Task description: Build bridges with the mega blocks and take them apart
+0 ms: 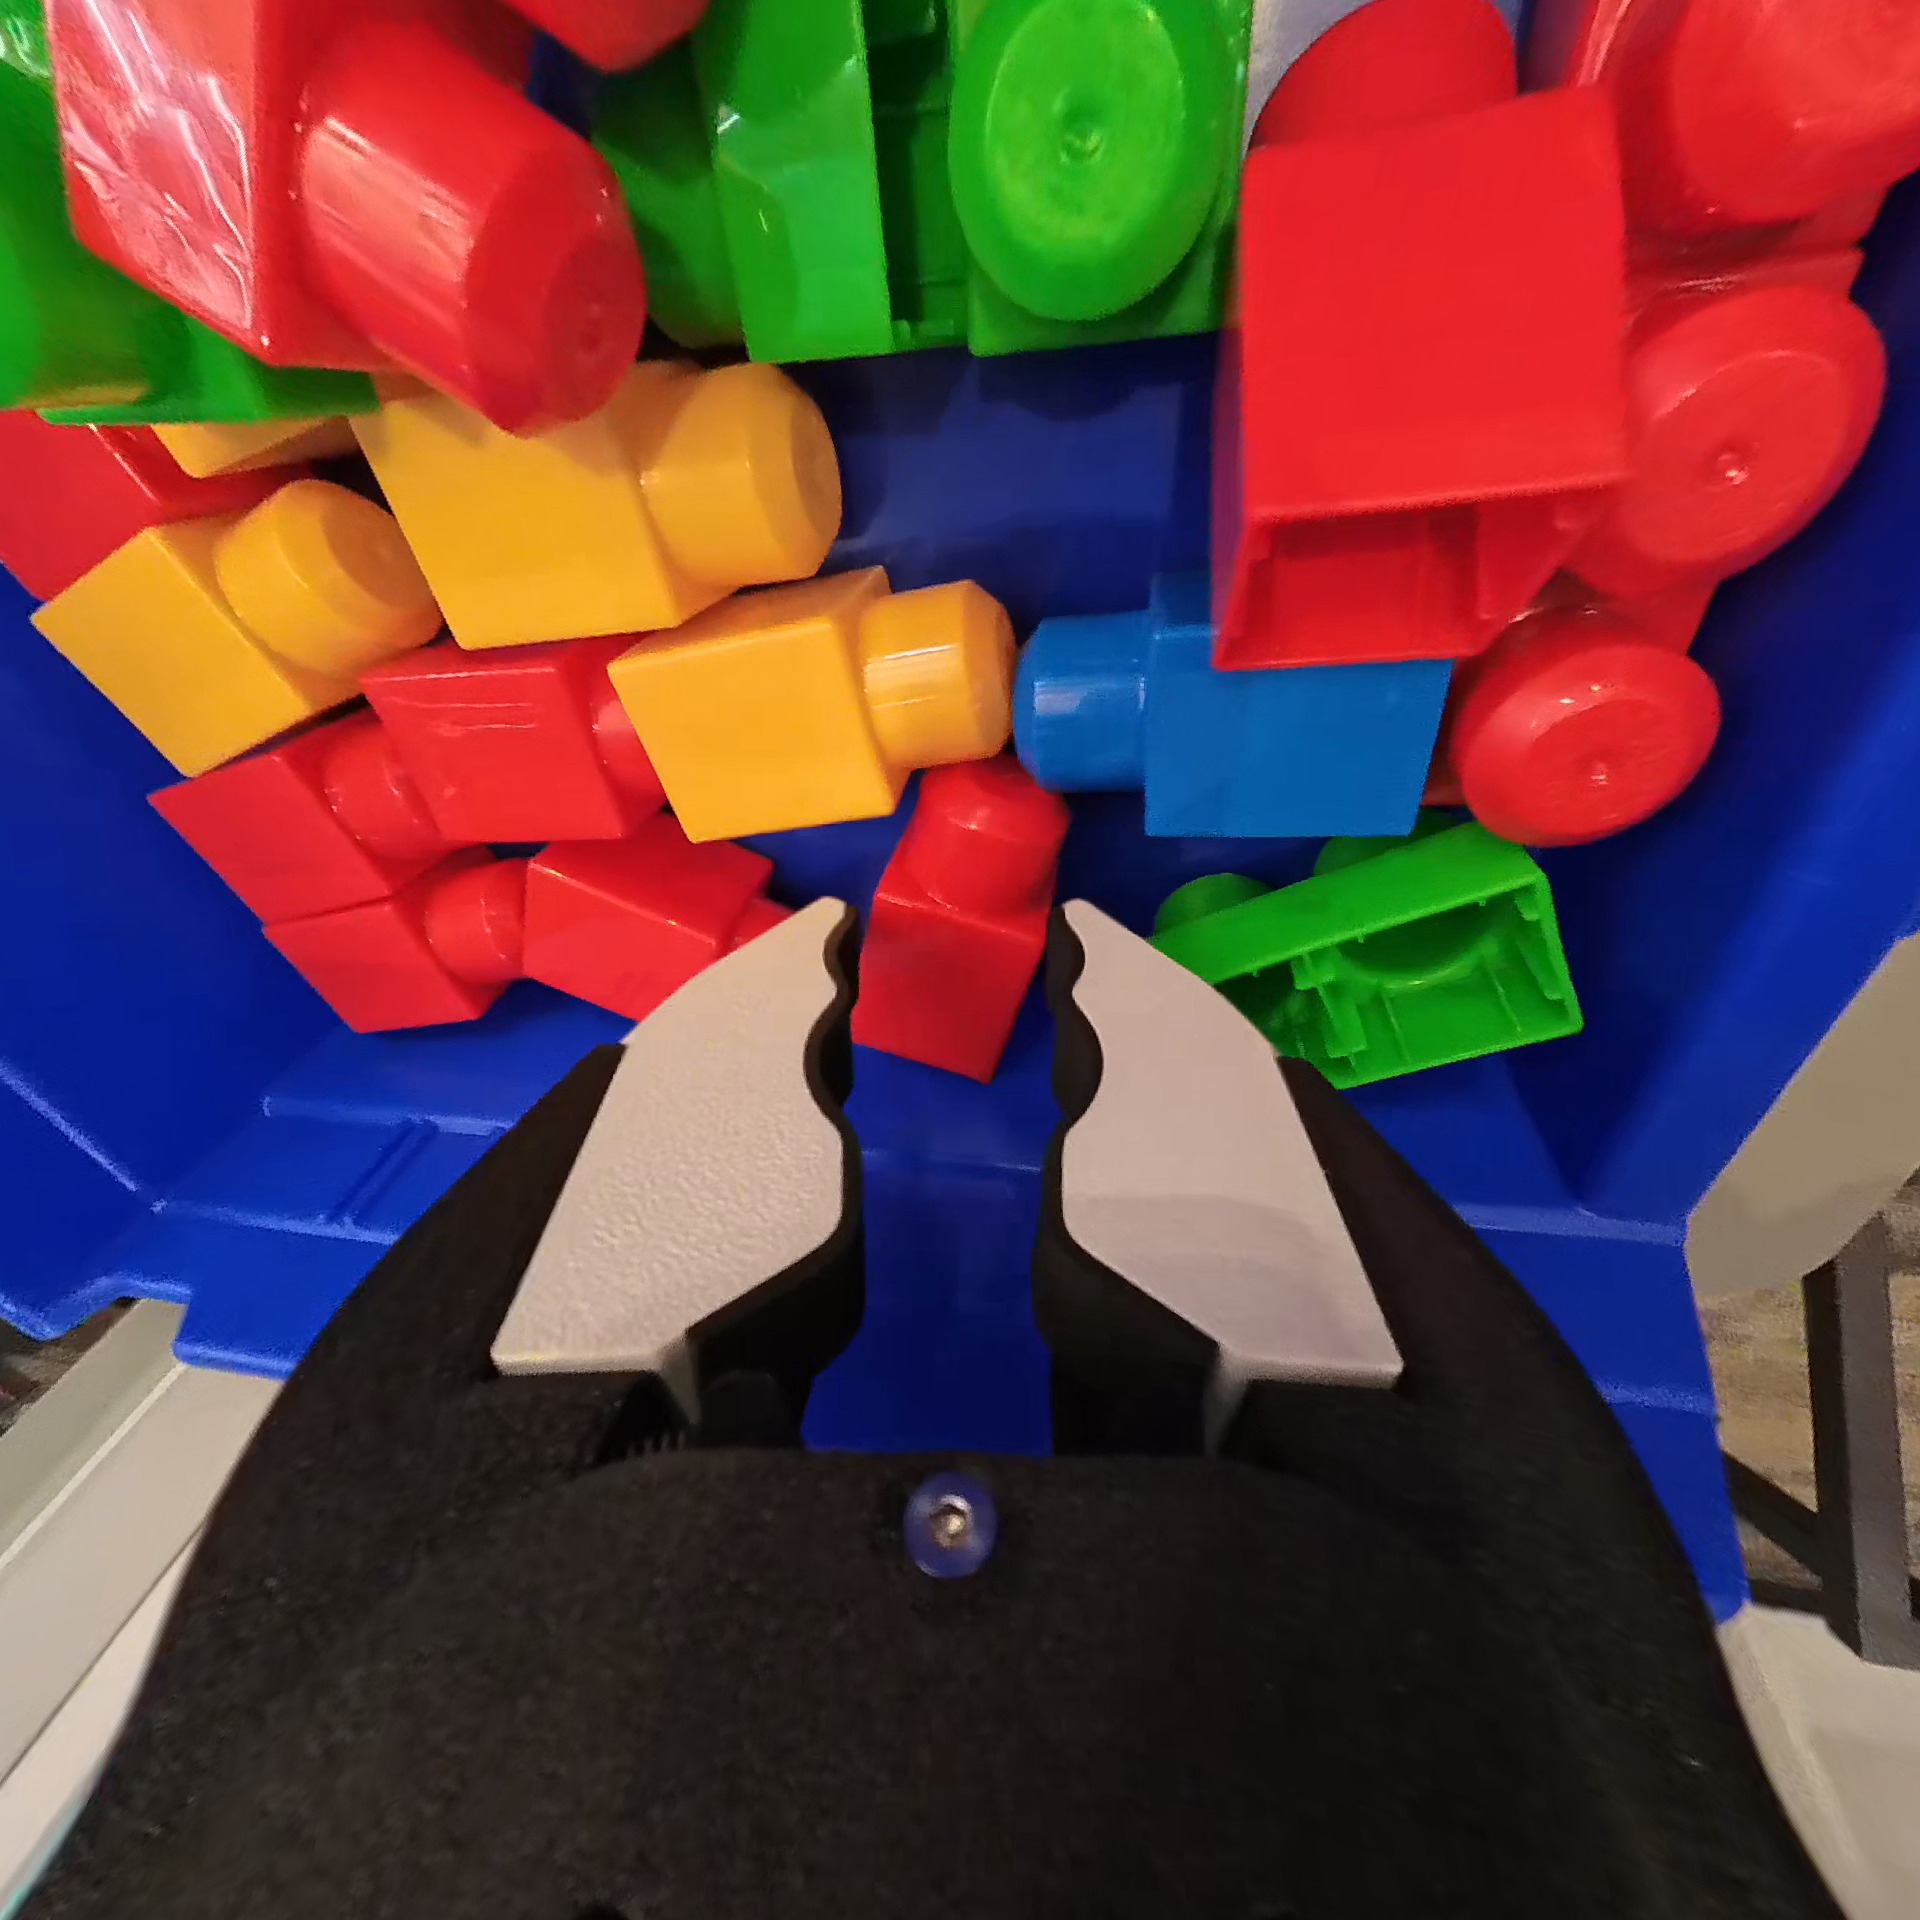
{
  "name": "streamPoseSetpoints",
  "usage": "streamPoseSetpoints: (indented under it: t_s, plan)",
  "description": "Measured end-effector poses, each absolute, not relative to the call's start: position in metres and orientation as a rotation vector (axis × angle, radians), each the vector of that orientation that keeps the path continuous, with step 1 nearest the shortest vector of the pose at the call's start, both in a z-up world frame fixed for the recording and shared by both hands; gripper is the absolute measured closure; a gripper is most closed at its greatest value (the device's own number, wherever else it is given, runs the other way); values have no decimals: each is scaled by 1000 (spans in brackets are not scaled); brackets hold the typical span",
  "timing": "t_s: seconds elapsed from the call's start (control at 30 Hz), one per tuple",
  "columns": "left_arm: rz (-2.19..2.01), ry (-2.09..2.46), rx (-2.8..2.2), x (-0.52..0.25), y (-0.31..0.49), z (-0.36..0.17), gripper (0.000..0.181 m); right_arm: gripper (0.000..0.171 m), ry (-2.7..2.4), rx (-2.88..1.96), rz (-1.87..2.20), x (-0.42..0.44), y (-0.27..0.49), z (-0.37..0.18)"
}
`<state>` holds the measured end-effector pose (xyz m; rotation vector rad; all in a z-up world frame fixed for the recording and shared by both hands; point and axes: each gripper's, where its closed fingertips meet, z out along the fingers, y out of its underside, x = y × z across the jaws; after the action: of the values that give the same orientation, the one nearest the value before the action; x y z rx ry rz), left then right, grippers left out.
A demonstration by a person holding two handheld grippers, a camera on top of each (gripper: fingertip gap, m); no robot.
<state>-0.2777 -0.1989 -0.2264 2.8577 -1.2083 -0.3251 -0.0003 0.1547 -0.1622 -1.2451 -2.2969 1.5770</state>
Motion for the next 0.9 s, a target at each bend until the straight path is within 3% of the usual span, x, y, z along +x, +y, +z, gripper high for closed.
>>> streamPoseSetpoints:
  t_s: [0.6,0.9]
  plan:
    - [-424,-1203,2804,-286,-200,-239,145,149,-2309,-1220,1626,-6,144,-154]
    - [-552,-1020,3107,-288,-179,-196,145,149,-2285,-1211,1630,4,152,-145]
